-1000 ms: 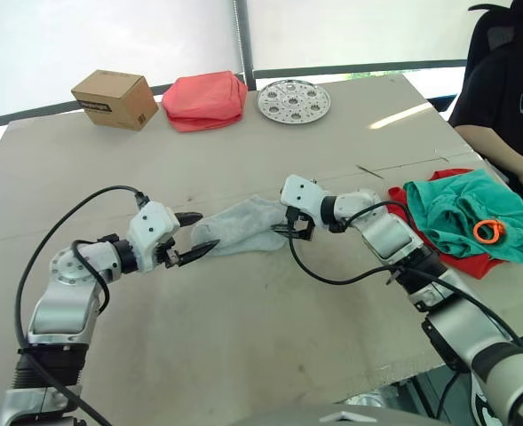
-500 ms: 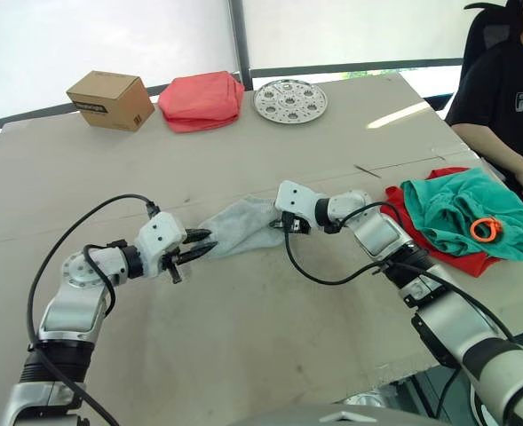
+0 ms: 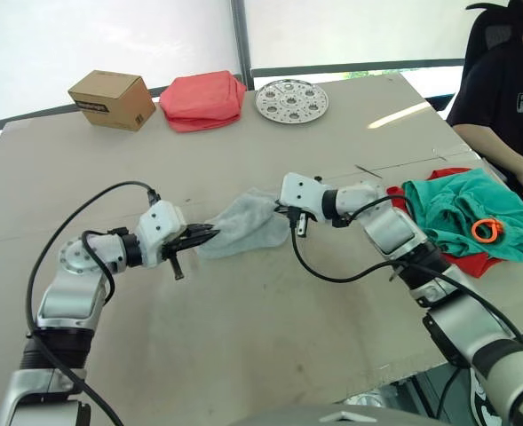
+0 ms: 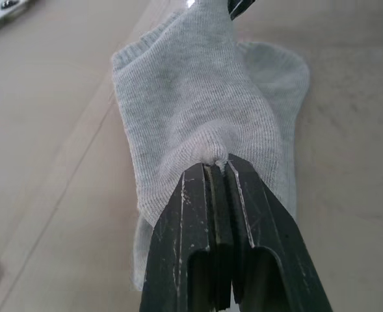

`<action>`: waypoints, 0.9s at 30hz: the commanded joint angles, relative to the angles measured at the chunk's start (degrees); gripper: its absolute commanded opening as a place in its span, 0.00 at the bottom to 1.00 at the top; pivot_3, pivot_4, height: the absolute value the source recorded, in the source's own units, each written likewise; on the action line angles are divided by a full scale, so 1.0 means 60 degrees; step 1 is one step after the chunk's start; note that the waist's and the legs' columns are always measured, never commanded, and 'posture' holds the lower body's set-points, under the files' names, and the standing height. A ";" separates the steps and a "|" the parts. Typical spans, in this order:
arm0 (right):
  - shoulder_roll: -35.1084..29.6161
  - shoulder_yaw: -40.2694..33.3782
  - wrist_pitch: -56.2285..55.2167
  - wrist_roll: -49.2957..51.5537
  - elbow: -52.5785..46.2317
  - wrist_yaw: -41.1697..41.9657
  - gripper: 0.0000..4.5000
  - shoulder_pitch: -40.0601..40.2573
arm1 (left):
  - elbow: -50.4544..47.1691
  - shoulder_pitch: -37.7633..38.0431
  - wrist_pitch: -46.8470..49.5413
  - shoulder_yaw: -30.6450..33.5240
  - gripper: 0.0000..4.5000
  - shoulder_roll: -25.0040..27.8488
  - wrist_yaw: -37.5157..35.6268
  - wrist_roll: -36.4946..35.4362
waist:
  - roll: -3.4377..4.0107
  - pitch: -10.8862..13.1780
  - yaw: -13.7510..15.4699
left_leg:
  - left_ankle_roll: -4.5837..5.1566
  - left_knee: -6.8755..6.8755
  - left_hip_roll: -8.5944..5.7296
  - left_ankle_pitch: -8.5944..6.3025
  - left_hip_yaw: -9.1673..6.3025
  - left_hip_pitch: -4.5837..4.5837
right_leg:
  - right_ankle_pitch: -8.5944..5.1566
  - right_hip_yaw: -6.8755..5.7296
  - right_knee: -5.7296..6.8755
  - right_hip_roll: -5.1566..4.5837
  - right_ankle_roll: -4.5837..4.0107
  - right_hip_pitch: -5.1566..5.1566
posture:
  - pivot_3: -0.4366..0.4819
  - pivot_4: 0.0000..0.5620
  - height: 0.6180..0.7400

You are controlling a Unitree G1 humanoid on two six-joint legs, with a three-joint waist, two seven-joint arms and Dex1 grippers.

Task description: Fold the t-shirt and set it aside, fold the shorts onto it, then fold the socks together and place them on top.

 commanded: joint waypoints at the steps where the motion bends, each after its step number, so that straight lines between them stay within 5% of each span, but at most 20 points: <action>1: -0.0442 -0.0129 0.1205 0.0142 -0.1938 0.0454 0.00 0.0385 | -0.0217 -0.0720 0.0349 0.0068 0.00 0.0490 -0.0618 -0.0416 | -0.0009 -0.0006 0.0006 | 0.0000 0.0000 0.0000 0.0000 -0.0003 0.0000 | 0.0000 -0.0004 -0.0001 0.0000 0.0000 0.0001 | 0.48 0.27 1.00; 7: -0.0554 0.0363 0.2528 -0.0225 -0.3440 0.0149 0.00 0.1274 | 0.0947 -0.1613 -0.0245 -0.0465 0.00 0.1022 -0.1754 0.0050 | -0.0016 -0.0011 -0.0034 | 0.0001 0.0000 -0.0001 0.0000 0.0003 0.0002 | -0.0001 -0.0003 0.0001 0.0005 0.0001 0.0003 | 0.48 0.27 1.00; 16: 0.0011 0.0637 0.2794 -0.0428 -0.3069 -0.0546 0.00 0.1614 | 0.2378 -0.1781 -0.1880 -0.0811 0.00 0.0997 -0.2003 0.0736 | -0.0022 -0.0014 0.0010 | 0.0001 0.0002 0.0002 0.0000 0.0008 0.0000 | -0.0001 0.0002 -0.0003 0.0008 0.0001 -0.0001 | 0.48 0.27 1.00; 21: 0.0003 0.0723 0.2651 -0.0330 -0.2516 -0.0394 0.00 0.1668 | 0.2036 -0.1526 -0.1223 -0.0745 0.00 0.0759 -0.1748 0.0511 | -0.0022 -0.0014 0.0015 | 0.0001 0.0005 0.0001 0.0000 0.0008 0.0000 | -0.0001 0.0002 -0.0001 0.0008 0.0001 0.0001 | 0.48 0.27 1.00; 22: 0.0001 0.0649 0.2689 -0.0226 -0.2497 -0.0349 0.00 0.1704 | 0.1859 -0.1417 -0.0956 -0.0734 0.17 0.0701 -0.1700 0.0410 | -0.0022 -0.0014 0.0015 | 0.0002 0.0008 0.0000 0.0000 0.0007 -0.0001 | 0.0000 0.0002 0.0001 0.0008 0.0001 0.0001 | 0.48 0.27 1.00; 23: 0.0012 0.0583 0.2725 -0.0152 -0.2501 -0.0334 0.15 0.1728 | 0.1732 -0.1343 -0.0782 -0.0725 0.24 0.0667 -0.1674 0.0354 | -0.0024 -0.0015 0.0003 | 0.0002 0.0009 0.0000 0.0000 0.0007 0.0000 | -0.0001 0.0002 0.0002 0.0008 0.0002 0.0002 | 0.48 0.27 1.00; 25: -0.0212 0.0612 0.2755 -0.0124 -0.2712 -0.0162 0.32 0.1808 | 0.1517 -0.1118 -0.0730 -0.0594 0.45 0.0588 -0.1481 0.0308 | -0.0024 -0.0015 -0.0011 | 0.0002 0.0009 0.0002 0.0000 0.0006 0.0000 | -0.0001 0.0002 0.0002 0.0009 0.0002 0.0001 | 0.48 0.27 1.00; 26: -0.0362 0.0577 0.2825 -0.0017 -0.2932 -0.0011 0.35 0.1902 | 0.1450 -0.1001 -0.0678 -0.0461 0.47 0.0569 -0.1332 0.0262 | -0.0023 -0.0014 -0.0009 | 0.0002 0.0009 0.0003 0.0000 0.0005 0.0000 | -0.0001 0.0001 0.0002 0.0010 0.0002 0.0000 | 0.48 0.27 1.00; 27: -0.0417 0.0198 0.3210 0.0513 -0.3396 0.0223 0.50 0.2094 | 0.1260 -0.0840 -0.0213 -0.0075 0.63 0.0508 -0.1019 -0.0091 | -0.0023 -0.0014 -0.0003 | 0.0001 0.0009 0.0003 0.0000 0.0004 -0.0001 | -0.0001 0.0001 0.0002 0.0010 0.0001 0.0000 | 0.48 0.27 1.00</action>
